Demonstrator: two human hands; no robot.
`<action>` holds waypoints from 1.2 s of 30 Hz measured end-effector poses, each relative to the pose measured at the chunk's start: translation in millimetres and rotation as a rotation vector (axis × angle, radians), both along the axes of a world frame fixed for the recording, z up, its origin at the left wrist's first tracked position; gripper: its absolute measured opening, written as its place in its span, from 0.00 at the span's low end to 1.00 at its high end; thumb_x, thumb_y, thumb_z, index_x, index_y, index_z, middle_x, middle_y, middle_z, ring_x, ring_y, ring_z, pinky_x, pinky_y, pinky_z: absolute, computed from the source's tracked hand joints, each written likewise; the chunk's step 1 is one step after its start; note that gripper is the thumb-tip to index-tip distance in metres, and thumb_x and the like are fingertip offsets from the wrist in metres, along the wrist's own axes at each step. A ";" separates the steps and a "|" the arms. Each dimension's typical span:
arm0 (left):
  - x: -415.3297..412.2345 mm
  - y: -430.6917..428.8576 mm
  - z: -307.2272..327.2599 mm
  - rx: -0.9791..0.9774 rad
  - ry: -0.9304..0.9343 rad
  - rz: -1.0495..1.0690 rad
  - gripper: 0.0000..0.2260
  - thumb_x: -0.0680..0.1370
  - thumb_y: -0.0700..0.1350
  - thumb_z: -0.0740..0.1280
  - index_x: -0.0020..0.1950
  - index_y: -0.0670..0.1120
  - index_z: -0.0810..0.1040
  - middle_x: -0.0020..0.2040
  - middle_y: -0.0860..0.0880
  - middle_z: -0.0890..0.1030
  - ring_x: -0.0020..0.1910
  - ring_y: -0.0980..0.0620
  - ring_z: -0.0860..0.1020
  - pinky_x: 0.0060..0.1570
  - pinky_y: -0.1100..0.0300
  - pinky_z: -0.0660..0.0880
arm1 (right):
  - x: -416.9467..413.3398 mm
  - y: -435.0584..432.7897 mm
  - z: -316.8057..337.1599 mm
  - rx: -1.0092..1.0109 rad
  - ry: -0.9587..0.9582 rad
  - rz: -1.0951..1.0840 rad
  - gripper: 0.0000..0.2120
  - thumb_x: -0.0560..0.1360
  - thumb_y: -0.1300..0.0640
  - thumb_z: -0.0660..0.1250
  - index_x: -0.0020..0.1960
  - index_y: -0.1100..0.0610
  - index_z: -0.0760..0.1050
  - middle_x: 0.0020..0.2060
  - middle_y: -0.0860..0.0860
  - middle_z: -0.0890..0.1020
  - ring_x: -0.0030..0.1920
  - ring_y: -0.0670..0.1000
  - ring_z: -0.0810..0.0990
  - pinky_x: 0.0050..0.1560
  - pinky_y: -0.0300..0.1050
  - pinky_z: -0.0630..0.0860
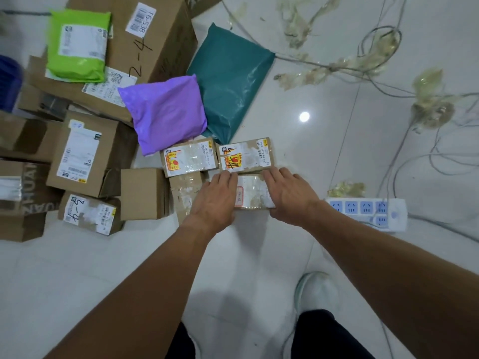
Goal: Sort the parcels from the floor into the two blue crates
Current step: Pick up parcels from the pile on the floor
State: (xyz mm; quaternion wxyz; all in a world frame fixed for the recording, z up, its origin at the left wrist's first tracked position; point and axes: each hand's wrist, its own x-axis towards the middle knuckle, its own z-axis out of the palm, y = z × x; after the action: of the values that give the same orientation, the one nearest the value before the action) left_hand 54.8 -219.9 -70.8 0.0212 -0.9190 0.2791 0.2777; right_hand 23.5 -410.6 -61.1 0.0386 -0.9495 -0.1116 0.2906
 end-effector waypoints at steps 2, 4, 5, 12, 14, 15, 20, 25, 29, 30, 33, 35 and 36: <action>1.4 4.2 24.6 -0.007 -0.007 0.011 0.41 0.71 0.50 0.75 0.77 0.43 0.58 0.69 0.44 0.67 0.66 0.45 0.69 0.62 0.52 0.72 | 0.0 -0.7 27.7 0.022 -0.004 0.002 0.38 0.69 0.48 0.74 0.72 0.57 0.60 0.65 0.54 0.69 0.61 0.55 0.70 0.58 0.50 0.74; 1.9 2.8 57.0 -0.008 -0.012 0.028 0.39 0.70 0.49 0.75 0.75 0.43 0.59 0.67 0.44 0.68 0.65 0.45 0.70 0.59 0.52 0.72 | -0.4 -4.6 62.2 0.019 -0.003 0.004 0.39 0.69 0.47 0.73 0.73 0.57 0.59 0.65 0.54 0.69 0.61 0.55 0.70 0.59 0.50 0.74; 2.4 1.5 76.4 -0.007 -0.011 0.054 0.38 0.70 0.48 0.75 0.74 0.43 0.60 0.66 0.45 0.69 0.64 0.45 0.71 0.57 0.52 0.73 | -0.1 -6.6 82.7 0.011 -0.008 0.007 0.40 0.69 0.47 0.73 0.73 0.58 0.58 0.65 0.54 0.68 0.62 0.55 0.70 0.59 0.50 0.73; -19.3 18.5 253.9 -0.054 0.047 0.247 0.42 0.68 0.47 0.76 0.77 0.42 0.58 0.68 0.44 0.68 0.64 0.43 0.72 0.57 0.48 0.75 | 4.6 5.8 271.0 0.022 0.007 0.134 0.45 0.70 0.44 0.73 0.77 0.60 0.53 0.68 0.56 0.66 0.65 0.57 0.68 0.60 0.51 0.72; -25.9 24.1 307.6 -0.080 0.028 0.278 0.42 0.67 0.48 0.77 0.75 0.42 0.60 0.68 0.45 0.69 0.64 0.43 0.72 0.57 0.48 0.75 | 6.5 8.4 324.1 0.026 -0.008 0.175 0.45 0.70 0.45 0.73 0.77 0.60 0.53 0.68 0.55 0.66 0.65 0.56 0.67 0.60 0.50 0.71; -27.7 27.5 333.6 -0.092 0.012 0.292 0.41 0.67 0.49 0.77 0.75 0.42 0.61 0.67 0.45 0.69 0.64 0.43 0.72 0.57 0.48 0.75 | 8.2 10.2 349.2 0.026 -0.022 0.200 0.45 0.70 0.45 0.72 0.77 0.59 0.53 0.68 0.55 0.66 0.65 0.56 0.67 0.60 0.50 0.72; -39.9 47.1 457.4 -0.159 -0.036 0.406 0.42 0.68 0.57 0.77 0.74 0.44 0.62 0.67 0.46 0.69 0.62 0.43 0.74 0.54 0.46 0.76 | 12.0 25.7 464.5 0.063 -0.091 0.286 0.45 0.70 0.45 0.74 0.77 0.59 0.54 0.66 0.55 0.67 0.64 0.56 0.69 0.59 0.50 0.72; -69.3 76.7 564.0 -0.169 -0.076 0.528 0.39 0.67 0.54 0.78 0.71 0.45 0.64 0.65 0.47 0.70 0.59 0.44 0.75 0.51 0.49 0.75 | 3.5 60.8 563.7 0.104 -0.140 0.386 0.44 0.68 0.42 0.74 0.74 0.58 0.57 0.63 0.55 0.69 0.60 0.56 0.71 0.57 0.50 0.72; -99.8 111.0 619.0 -0.157 -0.122 0.627 0.36 0.66 0.54 0.77 0.69 0.46 0.66 0.62 0.48 0.71 0.57 0.46 0.75 0.50 0.51 0.76 | -9.4 98.5 616.8 0.110 -0.156 0.445 0.43 0.67 0.43 0.75 0.74 0.56 0.58 0.63 0.55 0.69 0.57 0.58 0.73 0.54 0.54 0.73; -106.2 120.1 629.8 -0.156 -0.132 0.650 0.36 0.66 0.54 0.77 0.69 0.47 0.66 0.61 0.49 0.71 0.56 0.47 0.75 0.49 0.53 0.76 | -12.6 108.6 626.8 0.111 -0.161 0.459 0.43 0.68 0.43 0.74 0.74 0.56 0.58 0.63 0.55 0.69 0.57 0.59 0.73 0.54 0.54 0.74; -115.5 150.5 660.0 -0.158 -0.175 0.693 0.37 0.65 0.55 0.78 0.69 0.48 0.67 0.61 0.50 0.71 0.55 0.49 0.75 0.49 0.56 0.76 | -14.4 142.6 653.9 0.128 -0.171 0.508 0.43 0.68 0.41 0.73 0.74 0.57 0.58 0.65 0.56 0.68 0.60 0.59 0.72 0.59 0.56 0.73; -116.7 174.8 677.8 -0.166 -0.203 0.712 0.37 0.65 0.56 0.78 0.68 0.49 0.67 0.60 0.50 0.71 0.55 0.50 0.75 0.49 0.56 0.76 | -11.8 168.7 669.7 0.142 -0.205 0.534 0.44 0.67 0.42 0.73 0.74 0.58 0.57 0.66 0.55 0.67 0.62 0.59 0.70 0.61 0.55 0.72; -117.9 188.2 685.2 -0.170 -0.215 0.721 0.36 0.65 0.56 0.78 0.68 0.49 0.67 0.60 0.50 0.71 0.54 0.50 0.75 0.49 0.56 0.76 | -11.3 182.1 676.1 0.149 -0.226 0.548 0.44 0.67 0.42 0.74 0.74 0.57 0.58 0.66 0.55 0.67 0.63 0.58 0.70 0.61 0.54 0.71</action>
State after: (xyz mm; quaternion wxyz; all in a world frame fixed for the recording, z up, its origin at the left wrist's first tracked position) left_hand -63.2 -31.8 614.4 -0.1250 -0.9805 -0.0438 0.1454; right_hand 12.2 -228.4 615.1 0.0158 -0.9048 -0.3883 0.1738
